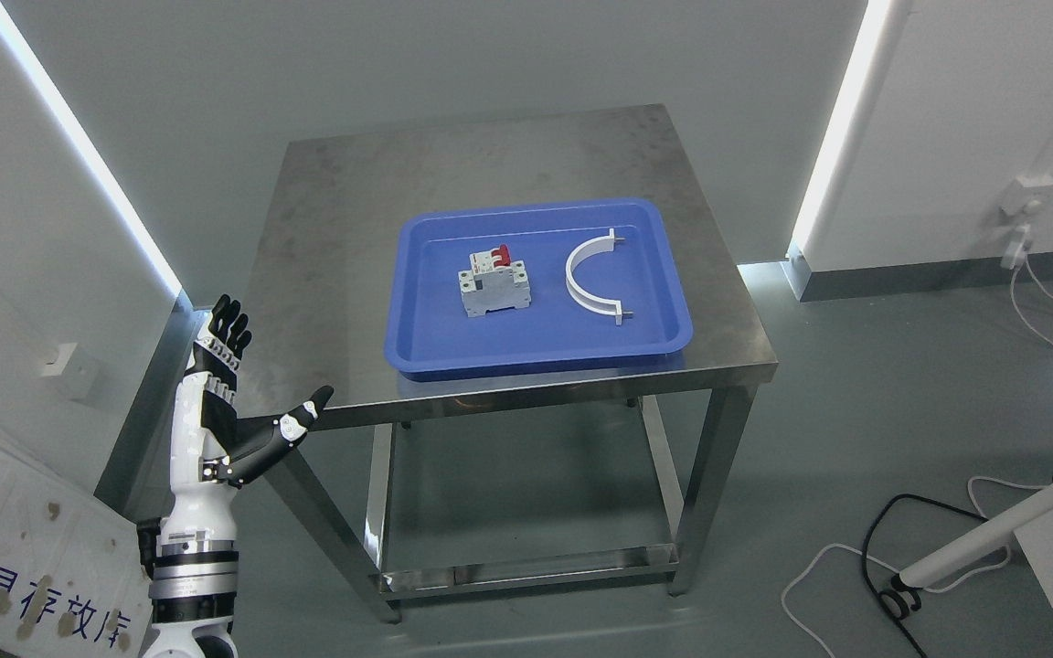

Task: Place circuit breaker on shelf
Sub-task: 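Raise the left hand and reach toward the circuit breaker in the tray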

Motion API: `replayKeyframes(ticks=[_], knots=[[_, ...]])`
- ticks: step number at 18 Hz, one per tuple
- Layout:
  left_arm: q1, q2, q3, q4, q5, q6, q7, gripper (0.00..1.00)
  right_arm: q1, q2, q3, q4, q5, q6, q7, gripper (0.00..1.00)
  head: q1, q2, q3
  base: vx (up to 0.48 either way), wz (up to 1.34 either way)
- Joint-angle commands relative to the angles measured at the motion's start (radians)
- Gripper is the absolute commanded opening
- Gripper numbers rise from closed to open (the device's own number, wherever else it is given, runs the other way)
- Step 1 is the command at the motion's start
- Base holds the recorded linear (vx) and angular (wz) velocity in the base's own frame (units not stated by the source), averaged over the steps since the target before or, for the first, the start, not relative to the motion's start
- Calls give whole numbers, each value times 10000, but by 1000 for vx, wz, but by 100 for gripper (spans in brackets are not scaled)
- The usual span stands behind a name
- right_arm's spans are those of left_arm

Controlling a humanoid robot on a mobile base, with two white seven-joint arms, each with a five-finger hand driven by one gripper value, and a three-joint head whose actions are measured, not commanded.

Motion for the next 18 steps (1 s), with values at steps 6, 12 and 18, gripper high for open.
replayKeyframes(ticks=[6,12,18], knots=[[-2453,174,-303,1547,-305,186,-84,100,153,-175,0,1,6,-1047,3,100,0,0,0,0,0],[-4679,843,-1486,4017,-2494,662,-2764,100,153,-175,0,-14,6,-1047,3,100,0,0,0,0,0],[-7101,813,-2126,6195,-5473,1471,-5729,98,153,-175,0,1,6,-1047,3,100,0,0,0,0,0]])
